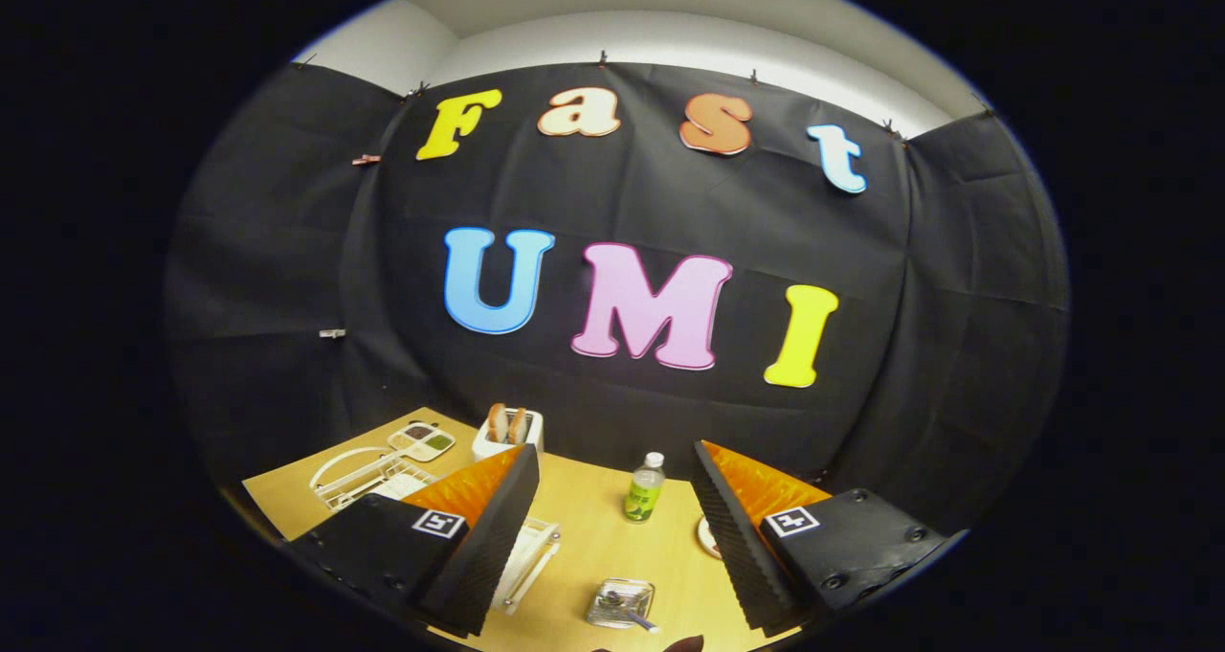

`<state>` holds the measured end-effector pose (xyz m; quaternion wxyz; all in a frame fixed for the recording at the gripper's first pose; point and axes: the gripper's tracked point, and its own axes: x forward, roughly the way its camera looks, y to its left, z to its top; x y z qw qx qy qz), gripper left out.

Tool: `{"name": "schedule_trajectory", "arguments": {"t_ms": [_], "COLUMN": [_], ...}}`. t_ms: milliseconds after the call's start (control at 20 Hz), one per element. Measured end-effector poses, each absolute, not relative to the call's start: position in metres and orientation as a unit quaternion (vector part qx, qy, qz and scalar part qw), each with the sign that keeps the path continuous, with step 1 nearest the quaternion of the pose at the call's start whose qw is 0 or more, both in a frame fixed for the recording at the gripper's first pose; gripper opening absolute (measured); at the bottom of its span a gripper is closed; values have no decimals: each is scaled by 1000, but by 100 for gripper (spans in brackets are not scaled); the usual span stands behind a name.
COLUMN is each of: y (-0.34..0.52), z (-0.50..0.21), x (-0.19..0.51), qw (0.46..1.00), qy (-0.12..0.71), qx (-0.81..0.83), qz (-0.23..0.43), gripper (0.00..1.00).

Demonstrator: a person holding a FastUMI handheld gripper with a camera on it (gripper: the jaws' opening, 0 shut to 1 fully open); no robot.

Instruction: Take the plate from the dish rack, then take the spoon from the basket and place it into the plate.

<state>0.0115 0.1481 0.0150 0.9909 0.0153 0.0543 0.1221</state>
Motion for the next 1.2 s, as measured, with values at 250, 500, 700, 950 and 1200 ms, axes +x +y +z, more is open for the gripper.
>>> {"name": "schedule_trajectory", "arguments": {"t_ms": [250,500,700,950,1200], "y": [245,317,362,391,394], "z": [-21,-83,-131,-197,-244], "x": [20,33,52,75,82], "qw": [970,934,910,885,863], "qy": [159,301,369,444,500], "qx": [43,78,93,76,40], "qz": [181,179,167,121,64], "gripper": [98,98,97,86,65]}}
